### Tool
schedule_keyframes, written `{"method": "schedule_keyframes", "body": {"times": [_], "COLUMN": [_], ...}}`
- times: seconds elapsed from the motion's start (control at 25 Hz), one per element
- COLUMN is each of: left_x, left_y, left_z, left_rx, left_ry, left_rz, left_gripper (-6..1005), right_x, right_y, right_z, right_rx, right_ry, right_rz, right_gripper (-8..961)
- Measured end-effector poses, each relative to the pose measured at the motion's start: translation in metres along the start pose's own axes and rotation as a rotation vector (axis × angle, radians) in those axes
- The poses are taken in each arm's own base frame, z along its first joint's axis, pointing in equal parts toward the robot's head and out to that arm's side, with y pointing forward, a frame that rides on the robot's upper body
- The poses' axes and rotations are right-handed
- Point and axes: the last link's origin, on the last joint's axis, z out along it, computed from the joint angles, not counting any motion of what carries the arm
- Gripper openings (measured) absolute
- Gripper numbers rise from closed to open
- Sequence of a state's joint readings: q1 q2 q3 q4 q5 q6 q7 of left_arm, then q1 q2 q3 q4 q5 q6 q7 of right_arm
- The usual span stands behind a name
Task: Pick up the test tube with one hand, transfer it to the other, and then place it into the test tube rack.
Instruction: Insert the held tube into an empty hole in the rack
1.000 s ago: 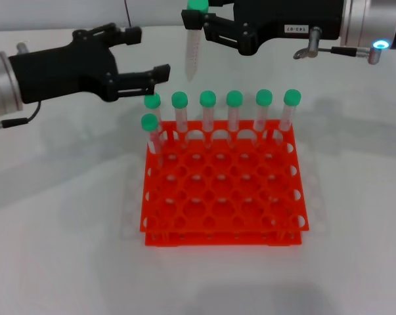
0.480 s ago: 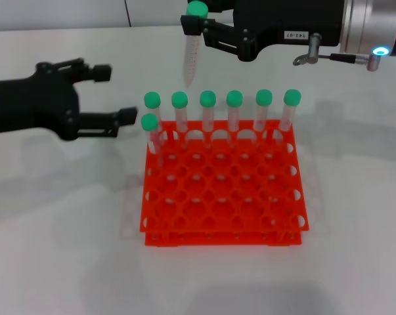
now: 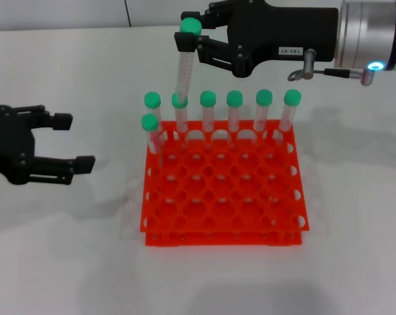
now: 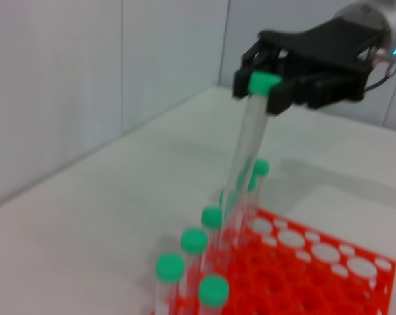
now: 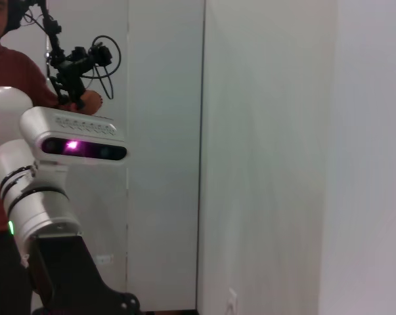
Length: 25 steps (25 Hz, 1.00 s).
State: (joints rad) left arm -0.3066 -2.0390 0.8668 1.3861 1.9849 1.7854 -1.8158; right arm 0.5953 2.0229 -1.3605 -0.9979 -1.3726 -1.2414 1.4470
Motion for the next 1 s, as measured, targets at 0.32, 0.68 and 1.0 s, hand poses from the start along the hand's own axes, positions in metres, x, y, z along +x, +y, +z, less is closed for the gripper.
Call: {"method": "schedule_keyframes", "body": {"times": [0.32, 0.68, 1.0], "left_x": [-0.012, -0.025, -0.038], "left_y": [0.001, 0.002, 0.002], "left_z": [-0.003, -0.002, 0.002], "left_rx": [-0.007, -0.005, -0.011], "left_ry": [-0.103, -0.162, -0.189], "left_rz": [-0.025, -0.035, -0.058], "left_gripper": [893, 893, 893], "right_x": [0.004, 0.015, 0.02], "right_y": [0.007, 0.014, 0.018], "right_z": [0.007, 0.02, 0.027], "right_rx": [-0.024, -0.024, -0.017], "right_ry": [0.008, 0.043, 0.06], "right_rz": [0.016, 0.036, 0.037], "right_gripper": [263, 263, 264]}}
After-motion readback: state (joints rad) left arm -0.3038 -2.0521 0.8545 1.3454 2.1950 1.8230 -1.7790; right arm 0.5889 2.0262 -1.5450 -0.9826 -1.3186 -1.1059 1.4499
